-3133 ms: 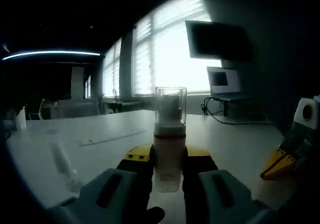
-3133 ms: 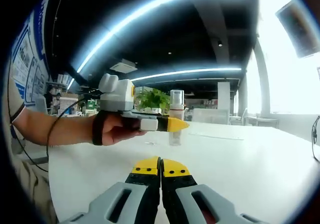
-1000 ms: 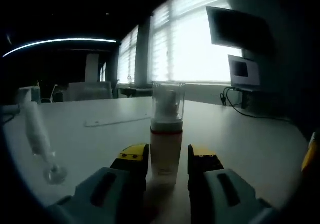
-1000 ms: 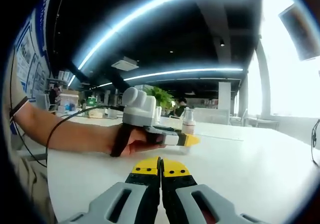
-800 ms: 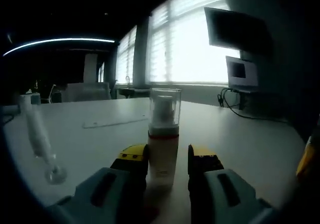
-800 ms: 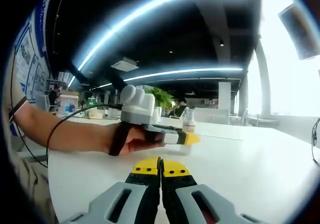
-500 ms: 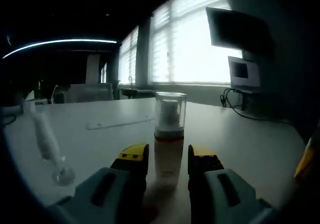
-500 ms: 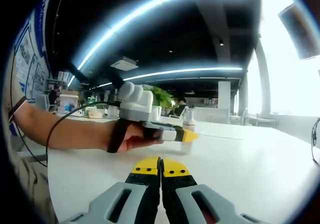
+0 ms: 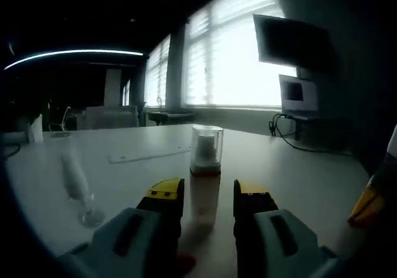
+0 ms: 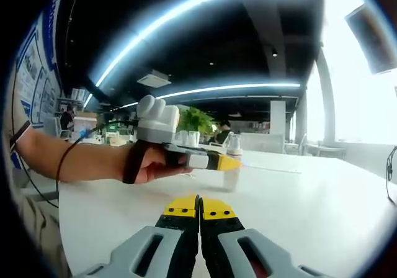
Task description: Clamp pump bottle remove cover press pump head put on cover
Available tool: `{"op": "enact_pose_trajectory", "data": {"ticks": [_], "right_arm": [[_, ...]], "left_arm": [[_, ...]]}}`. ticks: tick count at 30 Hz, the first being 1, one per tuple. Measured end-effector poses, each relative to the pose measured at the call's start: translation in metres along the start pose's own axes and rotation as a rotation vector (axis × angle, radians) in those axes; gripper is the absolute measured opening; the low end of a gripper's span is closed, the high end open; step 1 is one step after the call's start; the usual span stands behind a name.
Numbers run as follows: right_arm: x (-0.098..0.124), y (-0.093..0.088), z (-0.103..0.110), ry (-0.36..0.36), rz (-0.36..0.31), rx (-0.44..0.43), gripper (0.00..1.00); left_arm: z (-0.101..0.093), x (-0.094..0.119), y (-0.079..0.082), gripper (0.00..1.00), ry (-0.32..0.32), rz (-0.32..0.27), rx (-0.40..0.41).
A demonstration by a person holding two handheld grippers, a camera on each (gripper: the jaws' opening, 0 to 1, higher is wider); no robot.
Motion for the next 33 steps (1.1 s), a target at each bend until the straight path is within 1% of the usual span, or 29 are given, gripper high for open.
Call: {"op": "enact_pose_trajectory", "data": {"ticks": [4, 6, 10, 13, 23, 26, 28, 30, 33], "right_arm": [[0.000, 0.000, 0.000, -0.001, 0.000, 0.000, 0.00], [0.000, 0.000, 0.000, -0.001, 0.000, -0.002, 0.00], [0.000, 0.000, -0.001, -0.006, -0.004, -0.007, 0.00], [0.000, 0.000, -0.001, -0.007, -0.004, -0.010, 0.00], [0.000, 0.000, -0.001, -0.008, -0.003, -0.017, 0.00], [0.000, 0.000, -0.001, -0.010, -0.003, -0.015, 0.00], [0.000, 0.001, -0.002, -0.011, -0.004, -0.017, 0.00], [0.000, 0.001, -0.002, -0.011, -0.005, -0.021, 0.00], [0.000, 0.001, -0.002, -0.010, -0.005, -0.026, 0.00]], "left_arm": [[-0.001, 0.011, -0.001, 0.23, -0.002, -0.001, 0.008], [-0.002, 0.018, -0.003, 0.22, -0.012, -0.001, 0.025], [-0.006, 0.027, -0.005, 0.22, -0.025, -0.002, 0.018], [-0.003, 0.034, -0.006, 0.22, -0.023, -0.010, 0.025], [-0.003, 0.065, 0.003, 0.20, -0.013, -0.047, 0.031], [-0.003, 0.072, 0.007, 0.19, -0.014, -0.057, 0.014], [-0.002, 0.076, 0.008, 0.18, -0.019, -0.061, 0.009], [-0.007, 0.083, 0.010, 0.16, -0.028, -0.072, 0.010], [-0.005, 0.091, 0.008, 0.14, -0.038, -0.070, 0.018]]}}
Point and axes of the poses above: the point that each gripper's makers call its tool centre point, and the gripper's own axes: x roughly backward along the fingers, z roughly to its left, y roughly out of its top, the point moved 10 cm from there along x, roughly backward along the fingers, and after that the axes turned 15 degrees about -x, right-handed, at the moved point
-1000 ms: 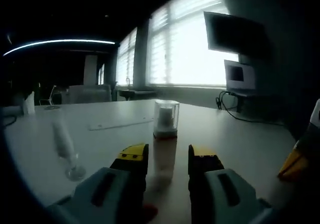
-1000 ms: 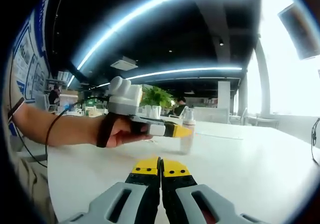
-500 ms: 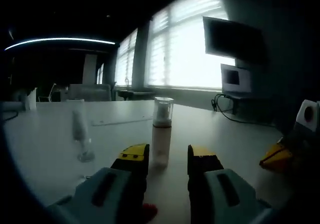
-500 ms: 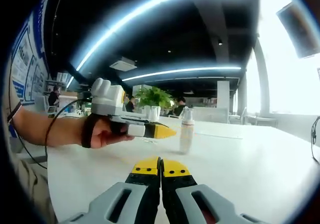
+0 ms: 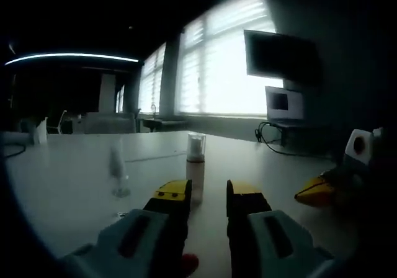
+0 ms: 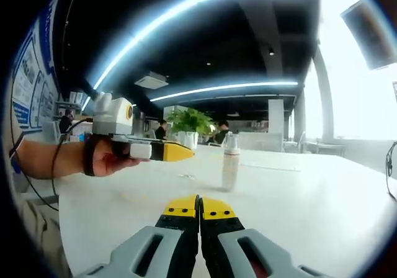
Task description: Clamp pump bottle remove cover press pump head put on cover
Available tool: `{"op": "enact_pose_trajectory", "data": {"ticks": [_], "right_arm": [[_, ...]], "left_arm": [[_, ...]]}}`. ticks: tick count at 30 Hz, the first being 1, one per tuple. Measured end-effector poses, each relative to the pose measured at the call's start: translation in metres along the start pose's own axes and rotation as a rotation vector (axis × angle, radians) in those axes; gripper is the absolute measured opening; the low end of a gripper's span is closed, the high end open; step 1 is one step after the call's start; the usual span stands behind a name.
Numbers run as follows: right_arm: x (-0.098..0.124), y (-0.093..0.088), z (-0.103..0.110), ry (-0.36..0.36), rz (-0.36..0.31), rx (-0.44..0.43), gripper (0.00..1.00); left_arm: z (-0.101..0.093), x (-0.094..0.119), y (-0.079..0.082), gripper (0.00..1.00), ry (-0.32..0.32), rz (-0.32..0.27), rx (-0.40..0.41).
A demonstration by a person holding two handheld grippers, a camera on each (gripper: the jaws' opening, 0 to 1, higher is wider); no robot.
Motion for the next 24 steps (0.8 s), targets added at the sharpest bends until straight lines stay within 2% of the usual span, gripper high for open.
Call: {"op": "enact_pose_trajectory", "data": {"ticks": [11, 17, 24], "right_arm": [[0.001, 0.001, -0.001, -0.015, -0.014, -0.003, 0.00], [0.001, 0.003, -0.001, -0.008, -0.021, -0.004, 0.00], [0.001, 0.002, 0.000, -0.020, -0.015, 0.021, 0.00]], "left_arm": [[-0.004, 0.029, -0.003, 0.08, 0.013, -0.017, 0.024], [-0.008, 0.045, -0.004, 0.06, 0.030, -0.019, 0.004], [-0.002, 0.066, -0.006, 0.05, 0.059, -0.044, 0.007]]}}
Point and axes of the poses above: the point that each gripper's makers call its tool centre point, and the gripper's own axes: x roughly backward along the fingers, z roughly to its left, y roughly out of its top, the point moved 10 cm from there along x, roughly backward along the fingers, and after that the axes turned 15 degrees about -x, right-handed, at the moved point
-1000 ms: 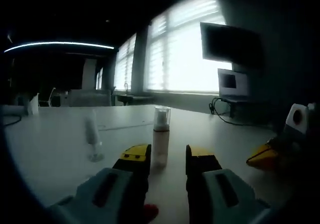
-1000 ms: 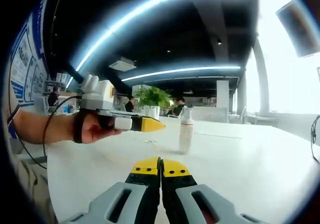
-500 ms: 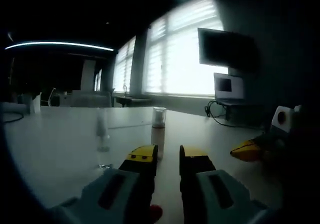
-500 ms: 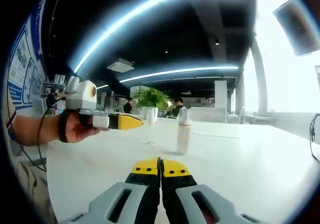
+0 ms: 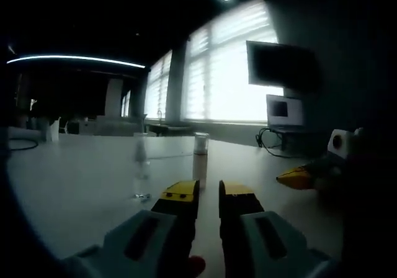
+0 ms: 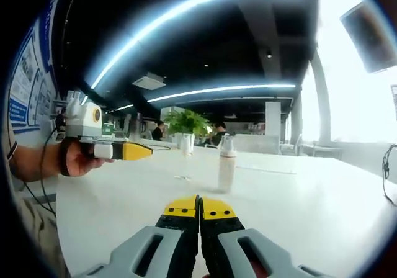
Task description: Clamp pump bottle remove cover press pump head put on cover
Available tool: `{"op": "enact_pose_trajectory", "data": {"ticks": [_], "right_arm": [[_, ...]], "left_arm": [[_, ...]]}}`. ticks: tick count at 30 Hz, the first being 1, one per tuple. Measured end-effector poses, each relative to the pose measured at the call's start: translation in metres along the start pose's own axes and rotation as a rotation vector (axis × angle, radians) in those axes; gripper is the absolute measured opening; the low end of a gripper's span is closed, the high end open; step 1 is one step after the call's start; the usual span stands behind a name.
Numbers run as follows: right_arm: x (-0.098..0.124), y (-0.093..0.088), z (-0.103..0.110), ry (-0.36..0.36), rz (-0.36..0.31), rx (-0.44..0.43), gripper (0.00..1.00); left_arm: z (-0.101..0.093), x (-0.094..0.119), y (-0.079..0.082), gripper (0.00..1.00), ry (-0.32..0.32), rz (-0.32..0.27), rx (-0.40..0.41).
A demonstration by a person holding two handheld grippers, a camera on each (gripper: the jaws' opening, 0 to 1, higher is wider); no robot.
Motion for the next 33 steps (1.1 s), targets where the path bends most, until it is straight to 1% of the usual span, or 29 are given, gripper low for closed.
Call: {"op": "enact_pose_trajectory", "data": {"ticks": [3, 7, 10, 16, 20, 23, 26, 29, 33], "right_arm": [[0.000, 0.000, 0.001, -0.001, 0.002, 0.017, 0.00], [0.000, 0.000, 0.001, 0.010, 0.004, 0.016, 0.00], [-0.001, -0.001, 0.002, 0.015, 0.009, 0.029, 0.00], [-0.001, -0.001, 0.002, 0.017, 0.021, 0.018, 0.00], [-0.001, -0.001, 0.002, 0.014, 0.014, 0.001, 0.00], [0.000, 0.001, 0.001, 0.008, 0.002, -0.034, 0.00], [0.001, 0.002, 0.001, 0.006, -0.006, -0.056, 0.00], [0.001, 0.001, 0.000, -0.002, -0.005, -0.042, 0.00], [0.000, 0.000, 0.000, -0.001, 0.004, -0.024, 0.00]], "left_arm": [[0.002, 0.007, -0.003, 0.03, 0.009, 0.001, 0.006], [0.009, 0.017, -0.008, 0.02, 0.020, 0.008, 0.012], [0.010, 0.023, -0.010, 0.01, 0.027, 0.010, 0.005], [0.006, 0.038, -0.011, 0.01, 0.051, 0.007, 0.002], [0.003, 0.047, -0.013, 0.01, 0.049, 0.014, 0.013], [0.002, 0.053, -0.014, 0.01, 0.058, 0.026, -0.013], [0.006, 0.056, -0.020, 0.01, 0.054, 0.051, -0.021], [0.005, 0.057, -0.018, 0.01, 0.040, 0.051, -0.019], [0.003, 0.058, -0.018, 0.01, 0.037, 0.063, -0.057]]}}
Point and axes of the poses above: the point that each gripper's makers call its tool centre point, and the gripper's own axes: x roughly backward along the fingers, z roughly to its left, y roughly out of its top, the point moved 10 cm from there along x, roughly backward along the fingers, and after that the axes turned 15 degrees about -x, right-handed, at the moved point
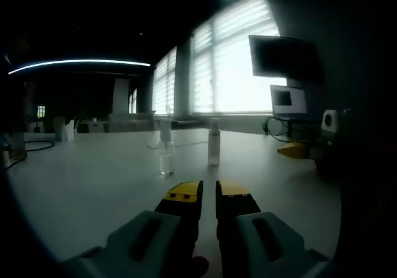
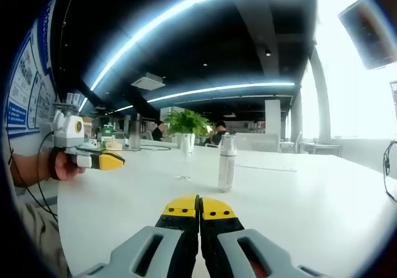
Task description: Clamp pump bottle remove cover press pump head put on cover
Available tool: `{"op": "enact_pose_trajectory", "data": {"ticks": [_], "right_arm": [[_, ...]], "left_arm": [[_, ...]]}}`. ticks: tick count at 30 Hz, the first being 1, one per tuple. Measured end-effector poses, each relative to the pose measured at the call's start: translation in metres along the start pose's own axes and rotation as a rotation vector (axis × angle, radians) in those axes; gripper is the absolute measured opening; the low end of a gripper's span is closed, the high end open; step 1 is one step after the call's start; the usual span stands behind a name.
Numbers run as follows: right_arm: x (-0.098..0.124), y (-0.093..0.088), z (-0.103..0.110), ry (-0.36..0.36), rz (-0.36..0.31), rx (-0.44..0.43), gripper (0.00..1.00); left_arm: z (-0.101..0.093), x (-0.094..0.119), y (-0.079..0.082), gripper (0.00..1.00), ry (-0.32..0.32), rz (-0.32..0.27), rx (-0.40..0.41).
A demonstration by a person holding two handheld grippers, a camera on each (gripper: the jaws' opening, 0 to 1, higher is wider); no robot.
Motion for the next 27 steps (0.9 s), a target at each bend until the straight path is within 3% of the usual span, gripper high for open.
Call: {"op": "enact_pose_trajectory", "data": {"ticks": [14, 20, 27], "right_arm": [[0.000, 0.004, 0.003, 0.002, 0.006, 0.028, 0.00], [0.000, 0.009, 0.007, 0.000, 0.006, 0.031, 0.00], [-0.002, 0.011, 0.007, 0.008, 0.009, -0.016, 0.00]], "left_arm": [[0.006, 0.006, -0.006, 0.01, 0.037, -0.007, 0.027], [0.007, 0.005, -0.006, 0.01, 0.042, -0.008, 0.001], [0.007, 0.006, -0.006, 0.01, 0.043, -0.006, -0.004]]}}
Point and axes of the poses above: the point that each gripper's makers call its tool centre point, and the gripper's own axes: x roughly backward along the fingers, z roughly to its left, y roughly out of its top, the point moved 10 cm from there along x, roughly backward along the fingers, and after that the axes turned 15 degrees about -x, right-handed, at the moved point
